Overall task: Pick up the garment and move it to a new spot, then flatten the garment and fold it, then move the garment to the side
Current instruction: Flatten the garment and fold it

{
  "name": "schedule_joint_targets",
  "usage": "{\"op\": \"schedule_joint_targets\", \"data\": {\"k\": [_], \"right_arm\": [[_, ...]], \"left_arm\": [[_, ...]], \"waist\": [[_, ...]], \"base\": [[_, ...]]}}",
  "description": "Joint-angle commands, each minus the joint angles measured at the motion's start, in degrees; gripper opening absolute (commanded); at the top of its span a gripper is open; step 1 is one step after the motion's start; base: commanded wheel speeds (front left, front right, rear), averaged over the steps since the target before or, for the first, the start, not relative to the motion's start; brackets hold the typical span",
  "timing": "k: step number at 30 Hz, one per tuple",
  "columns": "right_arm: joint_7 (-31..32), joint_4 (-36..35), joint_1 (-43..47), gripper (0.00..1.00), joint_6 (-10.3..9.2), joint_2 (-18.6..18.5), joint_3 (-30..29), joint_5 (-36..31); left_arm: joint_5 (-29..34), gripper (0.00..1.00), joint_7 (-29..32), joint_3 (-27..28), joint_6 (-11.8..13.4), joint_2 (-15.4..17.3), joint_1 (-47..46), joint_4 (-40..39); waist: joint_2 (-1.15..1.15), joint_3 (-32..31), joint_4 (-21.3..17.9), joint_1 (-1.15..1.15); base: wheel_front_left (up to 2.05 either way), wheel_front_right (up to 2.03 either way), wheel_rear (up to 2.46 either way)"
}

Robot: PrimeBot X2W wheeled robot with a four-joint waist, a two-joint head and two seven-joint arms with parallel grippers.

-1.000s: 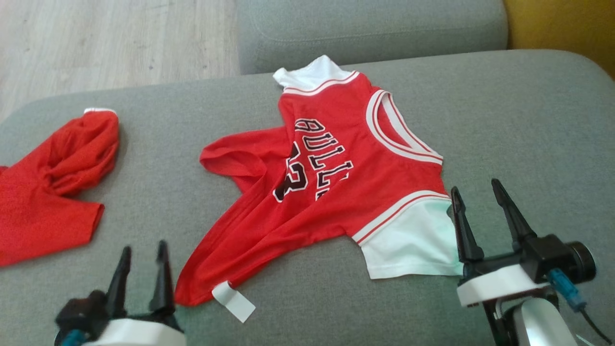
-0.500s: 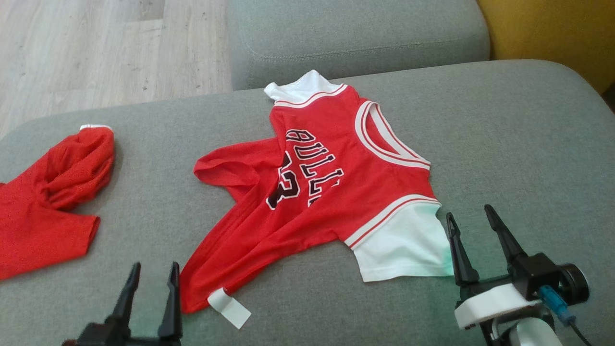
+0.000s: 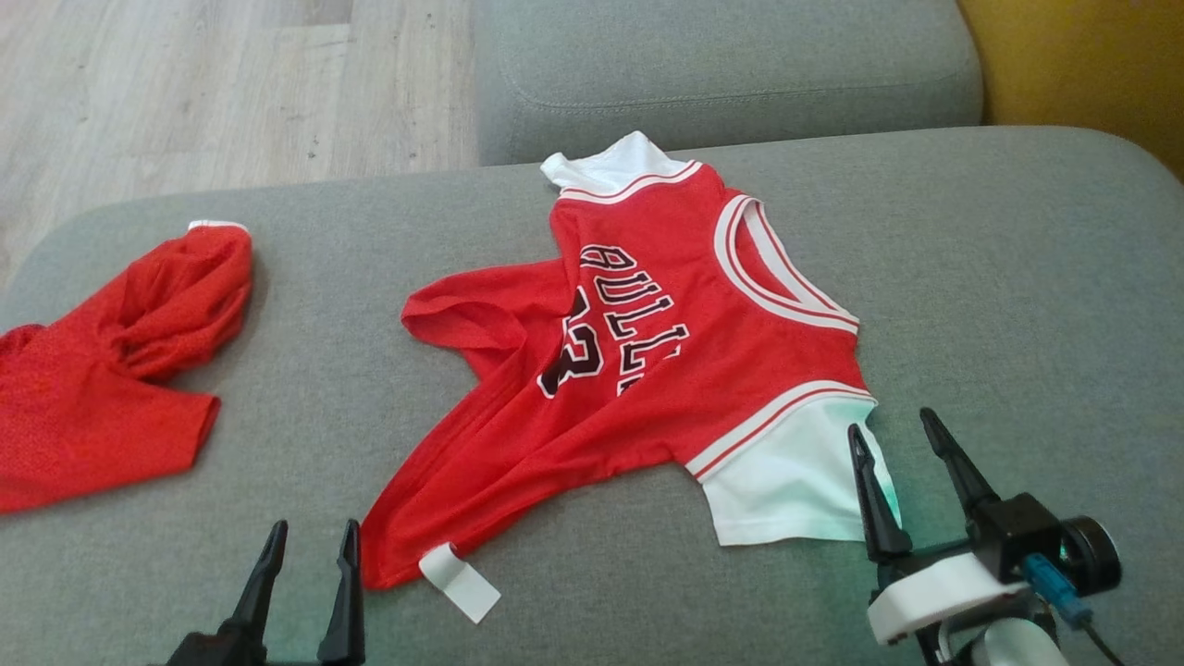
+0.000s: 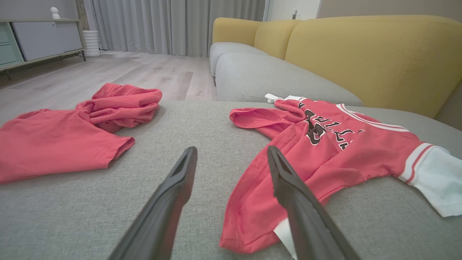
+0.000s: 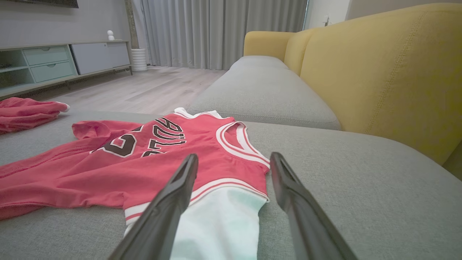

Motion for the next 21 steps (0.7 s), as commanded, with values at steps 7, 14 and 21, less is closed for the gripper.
{"op": "schedule_joint_targets", "data": {"k": [7,14,21], "right_arm": [[-0.4,-0.6,-2.6,1.0,0.44,-0.2,2.0,0.4],[-0.4,-1.5,-3.2,1.0,0.44,-0.2,2.4,1.3],[-0.4,-5.3,-4.6,1.0,0.44,-0.2,2.5,3.1]], "left_arm": [[1.5,1.0,-0.7,3.3,-0.9,-0.8,-1.9,-1.2],[2.1,1.0,-0.7,4.2,-1.2,-1.1,-1.9,-1.6],[3.6,1.0,0.5,4.1,-0.6,-0.3,-2.1,-1.5]], "waist": [[0.0,0.1,0.1,0.0],[0.0,0.2,-0.3,0.0],[0.0,0.1,-0.8,0.0]], "base": [[0.0,0.0,0.0],[0.0,0.0,0.0],[0.0,0.0,0.0]]}}
